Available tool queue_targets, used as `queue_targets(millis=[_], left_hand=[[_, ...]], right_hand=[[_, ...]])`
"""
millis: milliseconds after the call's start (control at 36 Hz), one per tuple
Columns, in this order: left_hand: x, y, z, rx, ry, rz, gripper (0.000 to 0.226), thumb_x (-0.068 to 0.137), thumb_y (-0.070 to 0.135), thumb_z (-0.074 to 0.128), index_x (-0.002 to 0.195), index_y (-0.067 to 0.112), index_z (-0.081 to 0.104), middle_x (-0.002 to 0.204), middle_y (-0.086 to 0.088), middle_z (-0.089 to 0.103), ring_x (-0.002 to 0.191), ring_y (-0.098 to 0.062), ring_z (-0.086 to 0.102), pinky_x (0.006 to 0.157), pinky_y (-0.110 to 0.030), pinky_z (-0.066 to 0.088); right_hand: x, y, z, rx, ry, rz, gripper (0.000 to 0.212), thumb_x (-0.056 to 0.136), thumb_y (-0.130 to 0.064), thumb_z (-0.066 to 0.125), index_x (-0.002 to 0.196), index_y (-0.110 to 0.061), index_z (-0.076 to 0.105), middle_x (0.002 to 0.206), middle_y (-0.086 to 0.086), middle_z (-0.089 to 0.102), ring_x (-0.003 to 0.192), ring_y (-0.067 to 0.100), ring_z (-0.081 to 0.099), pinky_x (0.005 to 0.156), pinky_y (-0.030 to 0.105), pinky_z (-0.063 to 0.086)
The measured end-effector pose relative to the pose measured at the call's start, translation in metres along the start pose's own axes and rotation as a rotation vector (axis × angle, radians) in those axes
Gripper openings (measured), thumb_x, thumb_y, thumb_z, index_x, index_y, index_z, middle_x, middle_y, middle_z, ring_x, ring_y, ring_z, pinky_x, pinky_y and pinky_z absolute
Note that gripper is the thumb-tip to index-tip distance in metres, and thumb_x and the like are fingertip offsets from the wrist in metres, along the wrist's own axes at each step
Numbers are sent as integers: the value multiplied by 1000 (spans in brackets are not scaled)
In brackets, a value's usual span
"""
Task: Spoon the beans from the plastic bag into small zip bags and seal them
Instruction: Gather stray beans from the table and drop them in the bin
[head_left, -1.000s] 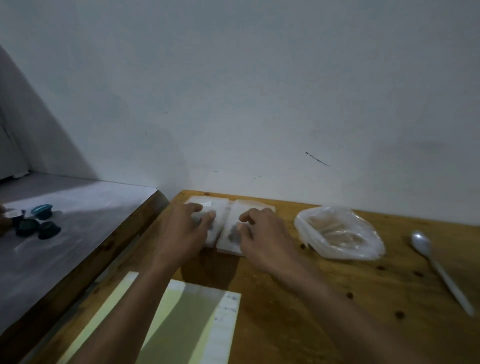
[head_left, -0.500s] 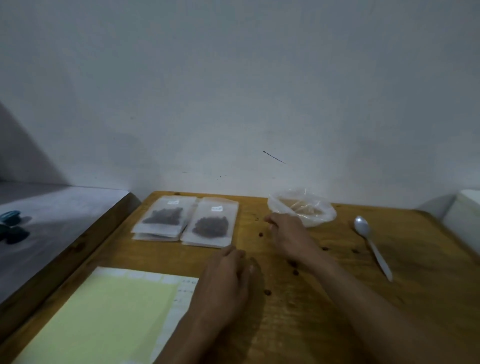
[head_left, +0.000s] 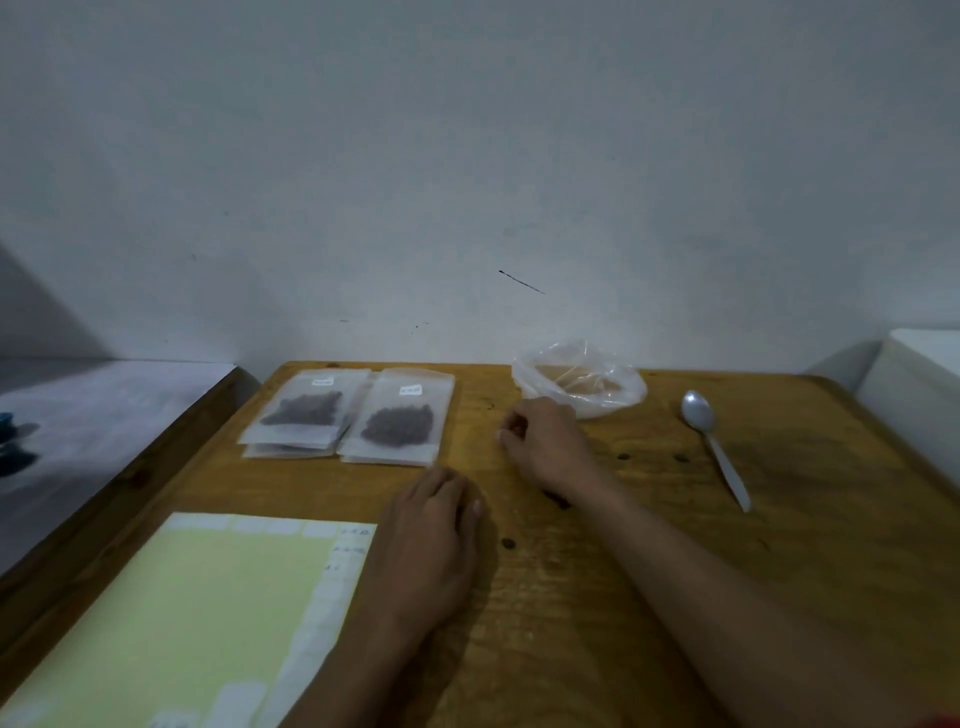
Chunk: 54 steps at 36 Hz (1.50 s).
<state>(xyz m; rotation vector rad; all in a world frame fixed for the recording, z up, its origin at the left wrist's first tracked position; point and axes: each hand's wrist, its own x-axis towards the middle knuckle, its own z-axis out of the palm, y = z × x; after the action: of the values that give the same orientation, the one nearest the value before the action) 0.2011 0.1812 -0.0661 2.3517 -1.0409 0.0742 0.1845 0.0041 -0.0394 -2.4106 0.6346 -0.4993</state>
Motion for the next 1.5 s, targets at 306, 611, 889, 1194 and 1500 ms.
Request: queue_targets(millis=[306,611,889,1194,1500], left_hand=[[2,-4,3,28,25,50,26,102,31,45,113,20,65,113,5,61,107,-14,54,97,-36,46],[1,-8,3,6,19,82,25,101,33,45,109,21,66,109,5,61,102,-14,55,93,-36,48],[3,-13,8,14,30,85,26,101,33,45,111,20,66,110,5,60,103,-15,55,94,-38,48],[2,-11,4,-10,26,75,27,102,33,45,114,19,65,114,5,60,107,-14,54,97,-37,47],[0,-6,4,21,34,42,28,102,31,46,118,18,64,119,3,61,111,-15,54,100,-38,46]], right_hand=[[-54,8,-49,674,59,540,22,94,-3,47,94,-7,69,81,7,64,68,16,54,57,28,40],[-96,-6,-40,46,34,334,24,92,-11,53,68,-12,60,69,2,56,62,10,51,50,22,37],[-99,0,-29,-69,17,271,17,95,-23,63,106,-16,74,114,5,67,112,20,58,88,29,51],[-101,1,-28,47,106,239,10,96,-16,61,88,-16,68,91,0,70,84,11,63,67,22,49],[-108,-18,-22,95,-94,125,26,102,-14,44,100,-21,70,96,-17,62,91,2,57,75,22,43]])
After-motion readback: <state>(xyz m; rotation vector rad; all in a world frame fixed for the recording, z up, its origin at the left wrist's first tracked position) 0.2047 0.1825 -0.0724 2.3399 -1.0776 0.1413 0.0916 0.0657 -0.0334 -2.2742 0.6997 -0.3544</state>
